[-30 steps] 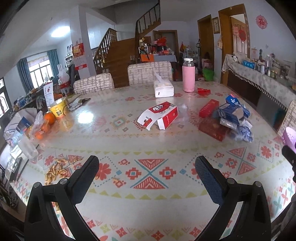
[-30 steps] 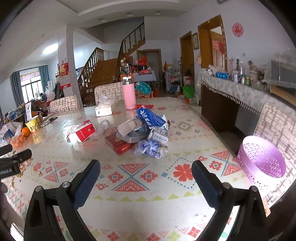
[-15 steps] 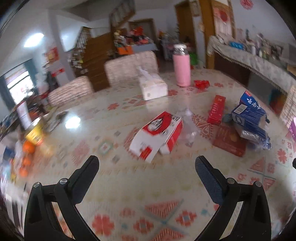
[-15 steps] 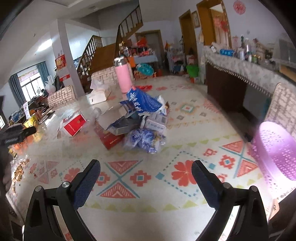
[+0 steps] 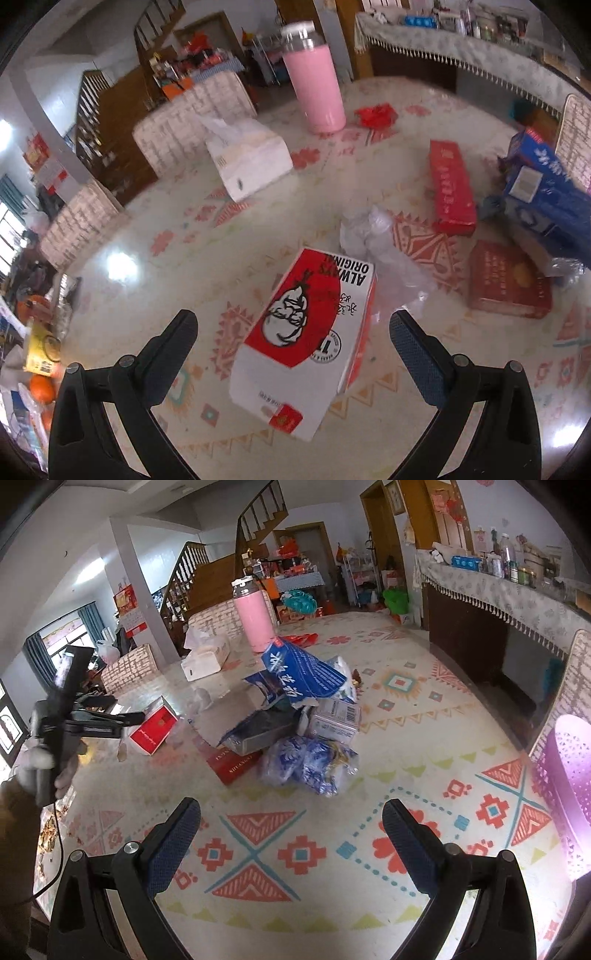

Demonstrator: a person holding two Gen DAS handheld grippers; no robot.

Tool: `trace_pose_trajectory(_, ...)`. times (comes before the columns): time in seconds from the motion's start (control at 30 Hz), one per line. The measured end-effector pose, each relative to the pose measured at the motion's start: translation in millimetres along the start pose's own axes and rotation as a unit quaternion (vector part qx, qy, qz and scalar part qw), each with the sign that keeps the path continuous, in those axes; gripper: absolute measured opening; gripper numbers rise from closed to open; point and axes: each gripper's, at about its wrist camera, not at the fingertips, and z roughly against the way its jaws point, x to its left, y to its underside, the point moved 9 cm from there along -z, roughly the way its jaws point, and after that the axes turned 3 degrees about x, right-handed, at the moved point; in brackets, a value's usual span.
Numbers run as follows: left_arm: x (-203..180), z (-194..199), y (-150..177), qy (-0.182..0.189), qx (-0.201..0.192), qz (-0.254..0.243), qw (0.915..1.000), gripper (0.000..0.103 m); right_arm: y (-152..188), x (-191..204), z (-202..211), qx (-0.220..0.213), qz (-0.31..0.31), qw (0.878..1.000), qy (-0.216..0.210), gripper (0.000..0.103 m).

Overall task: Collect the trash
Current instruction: 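Grasp the KFC box with the left gripper while the right gripper grasps a white carton, then carry the KFC box with the left gripper while the right carries the carton to the basket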

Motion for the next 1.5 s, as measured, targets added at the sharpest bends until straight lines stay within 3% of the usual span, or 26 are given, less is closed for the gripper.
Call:
trace_pose_trajectory(0.17, -2.8, -13.8, 3.0, 0.020, 0.018, 0.041, 0.9988, 0.103, -17.2, 12.1, -9.3, 0.001, 0.005, 1.000, -0.024, 0.101)
trace_pose_trajectory(0.23, -4.4, -11.9, 7.3, 0.028, 0.025, 0.061, 0.9974, 0.078, -24.3, 15.2, -12.6, 0.001, 0.004, 1.000, -0.031, 0.101)
trace_pose_trajectory(0.3, -5.6, -5.9, 11.2, 0.009, 0.028, 0.067, 0.9973, 0.068, -33.4, 18.7, -14.3, -0.004, 0.003, 0.999, -0.042, 0.101)
trace_pose_trajectory(0.6, -43.9, 43.2, 31.3, 0.033, 0.002, 0.069, 0.9970, 0.067, -71.6, 39.2, -40.5, -0.010, 0.005, 0.998, -0.063, 0.099)
trace_pose_trajectory(0.77, -58.2, 76.0, 38.0, 0.042, -0.022, 0.075, 0.9961, 0.067, -79.8, 37.2, -68.9, 0.009, -0.022, 0.998, -0.053, 0.078)
trace_pose_trajectory(0.83, -61.0, 88.9, 39.6, 0.046, -0.031, 0.081, 0.9952, 0.067, -79.8, 34.2, -77.3, 0.018, -0.034, 0.998, -0.052, 0.046)
trace_pose_trajectory(0.9, -62.9, 99.2, 41.0, 0.040, -0.039, 0.080, 0.9952, 0.067, -78.3, 33.1, -77.3, 0.022, -0.044, 0.996, -0.068, 0.033)
trace_pose_trajectory(1.1, -71.3, 126.9, 41.7, 0.025, -0.066, 0.075, 0.9947, 0.067, -73.7, 40.0, -43.8, 0.002, -0.042, 0.993, -0.112, 0.029)
trace_pose_trajectory(1.23, -82.4, 139.3, 38.7, 0.036, -0.078, 0.071, 0.9938, 0.067, -65.4, 38.4, -8.6, -0.014, -0.039, 0.990, -0.133, 0.025)
trace_pose_trajectory(1.3, -92.0, 146.0, 36.3, 0.043, -0.084, 0.066, 0.9933, 0.067, -61.3, 34.6, 7.2, -0.021, -0.040, 0.989, -0.142, 0.002)
trace_pose_trajectory(1.47, -125.7, 155.0, 26.1, 0.058, -0.095, 0.043, 0.9928, 0.067, -47.6, 8.5, 39.6, -0.032, -0.040, 0.990, -0.134, 0.003)
trace_pose_trajectory(1.5, -130.8, 154.9, 24.4, 0.063, -0.095, 0.041, 0.9927, 0.067, -45.0, 4.1, 40.6, -0.032, -0.038, 0.990, -0.130, 0.008)
